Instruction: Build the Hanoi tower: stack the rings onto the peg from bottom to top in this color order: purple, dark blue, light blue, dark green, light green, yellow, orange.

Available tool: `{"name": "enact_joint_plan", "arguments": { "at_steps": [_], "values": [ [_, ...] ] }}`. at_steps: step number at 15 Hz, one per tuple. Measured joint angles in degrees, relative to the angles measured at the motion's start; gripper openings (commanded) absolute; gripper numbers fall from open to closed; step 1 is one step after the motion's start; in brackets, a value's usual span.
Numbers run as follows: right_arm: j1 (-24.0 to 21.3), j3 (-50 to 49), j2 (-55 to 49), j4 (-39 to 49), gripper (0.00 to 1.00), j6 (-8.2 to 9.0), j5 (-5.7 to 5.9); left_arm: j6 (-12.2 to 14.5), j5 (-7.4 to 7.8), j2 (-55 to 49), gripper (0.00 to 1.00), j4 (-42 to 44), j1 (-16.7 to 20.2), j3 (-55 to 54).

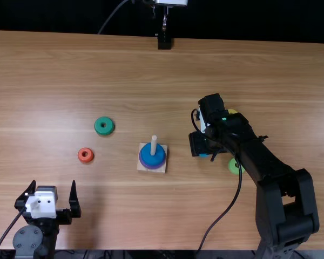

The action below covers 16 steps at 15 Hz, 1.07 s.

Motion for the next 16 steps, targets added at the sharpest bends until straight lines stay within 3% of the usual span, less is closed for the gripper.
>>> {"name": "enact_joint_plan", "arguments": {
  "at_steps": [4, 7, 16],
  "values": [
    [0.04, 0.37, -0.02, -0.98, 0.00, 0.00, 0.02, 0.02, 0.00, -0.02, 1.00, -0.04, 0.02, 0.02],
    [0.26, 4.46, -2.64, -10.95, 0.00, -0.02, 0.02, 0.00, 0.00, 0.00, 1.00, -0.02, 0.00, 0.00],
    [9.86, 32.22, -6.25, -35.89, 0.00, 0.00, 0.04, 0.00, 0.00, 0.00, 1.00, -0.02, 0.00, 0.02]
  ]
}}
